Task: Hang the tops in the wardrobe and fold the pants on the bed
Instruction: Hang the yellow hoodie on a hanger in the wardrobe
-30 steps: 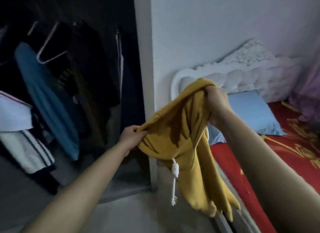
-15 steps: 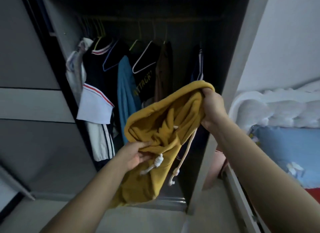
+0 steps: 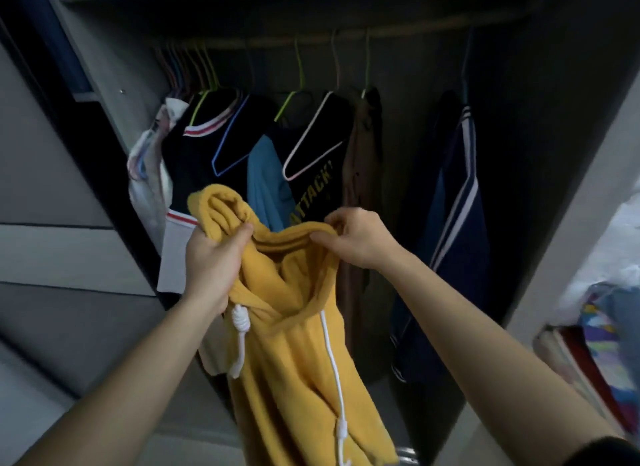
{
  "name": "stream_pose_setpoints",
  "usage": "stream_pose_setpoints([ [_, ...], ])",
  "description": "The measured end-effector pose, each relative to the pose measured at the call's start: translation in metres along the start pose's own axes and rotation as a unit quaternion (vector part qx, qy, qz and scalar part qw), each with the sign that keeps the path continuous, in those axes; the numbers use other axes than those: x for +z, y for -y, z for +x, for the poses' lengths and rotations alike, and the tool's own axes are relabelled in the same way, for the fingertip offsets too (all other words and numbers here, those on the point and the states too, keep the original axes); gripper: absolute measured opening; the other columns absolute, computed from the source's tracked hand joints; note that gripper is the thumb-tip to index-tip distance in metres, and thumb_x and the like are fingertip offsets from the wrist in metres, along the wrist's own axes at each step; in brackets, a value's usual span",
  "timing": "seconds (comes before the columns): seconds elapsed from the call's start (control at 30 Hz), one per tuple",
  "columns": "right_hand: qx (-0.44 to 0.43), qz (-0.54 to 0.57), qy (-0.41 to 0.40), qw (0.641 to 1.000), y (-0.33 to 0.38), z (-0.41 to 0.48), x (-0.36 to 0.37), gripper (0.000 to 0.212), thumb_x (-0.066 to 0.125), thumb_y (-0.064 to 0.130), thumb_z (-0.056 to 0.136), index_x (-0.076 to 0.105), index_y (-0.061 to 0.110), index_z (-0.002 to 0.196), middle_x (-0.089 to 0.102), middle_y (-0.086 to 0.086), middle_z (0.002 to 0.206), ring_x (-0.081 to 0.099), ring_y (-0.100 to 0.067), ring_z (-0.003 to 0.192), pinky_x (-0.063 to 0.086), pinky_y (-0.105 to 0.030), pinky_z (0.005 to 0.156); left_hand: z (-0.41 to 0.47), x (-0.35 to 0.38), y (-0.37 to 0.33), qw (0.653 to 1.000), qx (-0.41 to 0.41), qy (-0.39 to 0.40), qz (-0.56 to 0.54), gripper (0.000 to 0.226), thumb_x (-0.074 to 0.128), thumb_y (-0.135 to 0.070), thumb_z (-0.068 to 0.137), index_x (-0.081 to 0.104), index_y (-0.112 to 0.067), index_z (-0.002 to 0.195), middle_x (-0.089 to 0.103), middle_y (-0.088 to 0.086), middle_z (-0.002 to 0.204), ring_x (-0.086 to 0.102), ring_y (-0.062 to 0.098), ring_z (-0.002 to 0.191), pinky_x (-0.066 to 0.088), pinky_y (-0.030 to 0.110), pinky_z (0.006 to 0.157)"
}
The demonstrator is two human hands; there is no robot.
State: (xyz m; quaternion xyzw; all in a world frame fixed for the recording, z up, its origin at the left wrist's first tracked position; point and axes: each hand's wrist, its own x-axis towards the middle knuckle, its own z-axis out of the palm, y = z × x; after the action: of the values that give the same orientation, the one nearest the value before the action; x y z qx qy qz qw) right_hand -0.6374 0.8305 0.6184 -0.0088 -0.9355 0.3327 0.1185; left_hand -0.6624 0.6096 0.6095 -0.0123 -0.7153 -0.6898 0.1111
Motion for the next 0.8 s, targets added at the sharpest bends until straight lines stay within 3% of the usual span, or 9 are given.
stream_pose_setpoints([
  [0.07, -0.011, 0.006, -0.022, 1.0, 0.005, 0.037, 0.002, 0.072, 0.072, 0.044, 0.082, 0.044, 0.017, 0.143, 0.06, -0.007, 0.119, 0.063, -0.02, 0.103, 0.055, -0.036, 0.09, 0.024, 0.0, -0.004, 1.0, -0.007, 0.026, -0.011, 0.022, 0.077, -0.023, 0.082, 0.07, -0.017, 0.101, 0.074, 0.006, 0.098, 0.071, 0.023, 0.093, 0.057, 0.045, 0.085],
  [0.17, 0.007, 0.112, -0.078, 0.991, 0.024, 0.085, 0.003, 0.084, 0.072, 0.041, 0.083, 0.031, 0.012, 0.151, 0.048, -0.012, 0.141, 0.052, -0.025, 0.126, 0.045, -0.037, 0.105, 0.055, -0.003, -0.01, 0.998, -0.029, 0.039, -0.044, 0.013, 0.072, -0.014, 0.084, 0.068, -0.014, 0.096, 0.072, 0.011, 0.089, 0.071, 0.029, 0.088, 0.058, 0.042, 0.077],
  [0.27, 0.047, 0.174, -0.165, 0.97, 0.042, 0.123, 0.01, 0.081, 0.066, 0.041, 0.09, 0.027, 0.009, 0.153, 0.037, -0.015, 0.15, 0.039, -0.028, 0.138, 0.034, -0.037, 0.113, 0.079, -0.006, -0.009, 0.997, -0.026, 0.023, -0.063, 0.002, 0.064, -0.018, 0.092, 0.065, -0.019, 0.09, 0.069, 0.008, 0.084, 0.068, 0.024, 0.081, 0.055, 0.033, 0.07],
  [0.37, 0.091, 0.192, -0.215, 0.953, 0.053, 0.157, 0.02, 0.093, 0.066, 0.043, 0.09, 0.013, 0.008, 0.157, 0.026, -0.017, 0.157, 0.028, -0.031, 0.144, 0.028, -0.041, 0.118, 0.102, -0.012, -0.001, 0.996, -0.023, 0.055, -0.064, 0.008, 0.062, -0.028, 0.094, 0.066, -0.021, 0.094, 0.071, 0.011, 0.092, 0.069, 0.025, 0.086, 0.058, 0.038, 0.075],
  [0.47, 0.148, 0.12, -0.21, 0.959, 0.059, 0.181, 0.028, 0.103, 0.066, 0.048, 0.086, 0.003, 0.007, 0.157, 0.046, -0.016, 0.147, 0.044, -0.035, 0.135, 0.037, -0.049, 0.111, 0.128, -0.024, 0.014, 0.992, -0.023, 0.112, -0.058, 0.011, 0.064, -0.035, 0.092, 0.069, -0.026, 0.092, 0.073, 0.011, 0.094, 0.07, 0.03, 0.091, 0.057, 0.051, 0.086],
  [0.53, 0.184, 0.024, -0.202, 0.962, 0.065, 0.189, 0.034, 0.079, 0.061, 0.043, 0.088, 0.026, 0.007, 0.149, 0.062, -0.011, 0.129, 0.054, -0.034, 0.124, 0.038, -0.049, 0.107, 0.144, -0.033, 0.02, 0.986, -0.022, 0.153, -0.056, 0.012, 0.065, -0.039, 0.089, 0.07, -0.028, 0.091, 0.074, 0.009, 0.092, 0.07, 0.029, 0.091, 0.056, 0.054, 0.088],
  [0.6, 0.198, -0.02, -0.216, 0.956, 0.074, 0.194, 0.039, 0.041, 0.052, 0.033, 0.091, 0.053, 0.011, 0.125, 0.066, -0.01, 0.117, 0.059, -0.035, 0.113, 0.043, -0.047, 0.101, 0.158, -0.044, 0.025, 0.981, -0.014, 0.188, -0.044, 0.014, 0.065, -0.04, 0.089, 0.07, -0.028, 0.092, 0.074, 0.005, 0.092, 0.07, 0.026, 0.091, 0.056, 0.051, 0.089],
  [0.7, 0.205, 0.02, -0.306, 0.93, 0.089, 0.201, 0.041, 0.031, 0.039, 0.025, 0.099, 0.054, 0.008, 0.12, 0.065, -0.013, 0.117, 0.062, -0.034, 0.104, 0.05, -0.039, 0.082, 0.18, -0.055, 0.029, 0.973, -0.014, 0.225, -0.048, 0.012, 0.061, -0.036, 0.094, 0.069, -0.027, 0.098, 0.073, 0.002, 0.095, 0.069, 0.021, 0.093, 0.057, 0.043, 0.088],
  [0.8, 0.198, 0.032, -0.391, 0.898, 0.105, 0.197, 0.037, 0.033, 0.032, 0.026, 0.105, 0.051, 0.006, 0.123, 0.064, -0.011, 0.113, 0.06, -0.027, 0.094, 0.04, -0.031, 0.072, 0.2, -0.058, 0.036, 0.963, -0.024, 0.259, -0.067, 0.017, 0.06, -0.038, 0.095, 0.067, -0.027, 0.105, 0.071, 0.001, 0.102, 0.068, 0.021, 0.098, 0.055, 0.042, 0.091],
])
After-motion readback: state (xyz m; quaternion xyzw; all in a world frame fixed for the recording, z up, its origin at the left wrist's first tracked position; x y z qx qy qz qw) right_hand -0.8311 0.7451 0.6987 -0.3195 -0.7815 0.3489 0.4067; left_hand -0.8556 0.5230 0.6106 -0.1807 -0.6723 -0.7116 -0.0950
